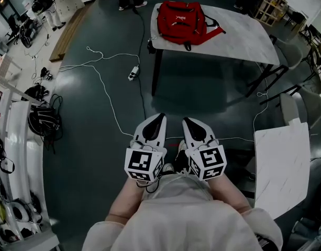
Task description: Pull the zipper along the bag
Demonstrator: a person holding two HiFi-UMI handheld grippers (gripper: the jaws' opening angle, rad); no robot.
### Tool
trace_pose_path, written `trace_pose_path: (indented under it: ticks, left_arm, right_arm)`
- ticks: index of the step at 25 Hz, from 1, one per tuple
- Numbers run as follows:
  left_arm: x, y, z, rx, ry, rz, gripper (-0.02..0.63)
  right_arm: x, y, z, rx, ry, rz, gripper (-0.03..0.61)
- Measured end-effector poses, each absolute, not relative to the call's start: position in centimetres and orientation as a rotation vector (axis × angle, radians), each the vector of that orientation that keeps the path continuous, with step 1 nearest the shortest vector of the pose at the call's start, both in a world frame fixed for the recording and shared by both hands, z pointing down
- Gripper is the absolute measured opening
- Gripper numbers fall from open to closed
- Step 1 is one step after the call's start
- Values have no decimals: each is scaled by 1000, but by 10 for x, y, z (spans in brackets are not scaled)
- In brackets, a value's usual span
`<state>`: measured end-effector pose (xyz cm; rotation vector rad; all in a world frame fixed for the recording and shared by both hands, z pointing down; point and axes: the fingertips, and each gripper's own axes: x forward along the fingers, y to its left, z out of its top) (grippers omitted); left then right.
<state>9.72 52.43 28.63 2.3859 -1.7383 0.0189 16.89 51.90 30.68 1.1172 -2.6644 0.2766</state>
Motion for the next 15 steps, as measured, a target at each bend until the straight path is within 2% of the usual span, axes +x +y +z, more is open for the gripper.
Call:
trace_pose_path:
  ticks: [8, 15]
  left_arm:
    - [64, 475, 294, 2327, -1807, 38, 20]
    - [35, 388, 300, 2255, -1867, 66, 20]
  right_arm:
    - [141, 461, 316, 1034, -2685, 290, 28]
    - [111, 364, 318, 953, -2708, 303, 28]
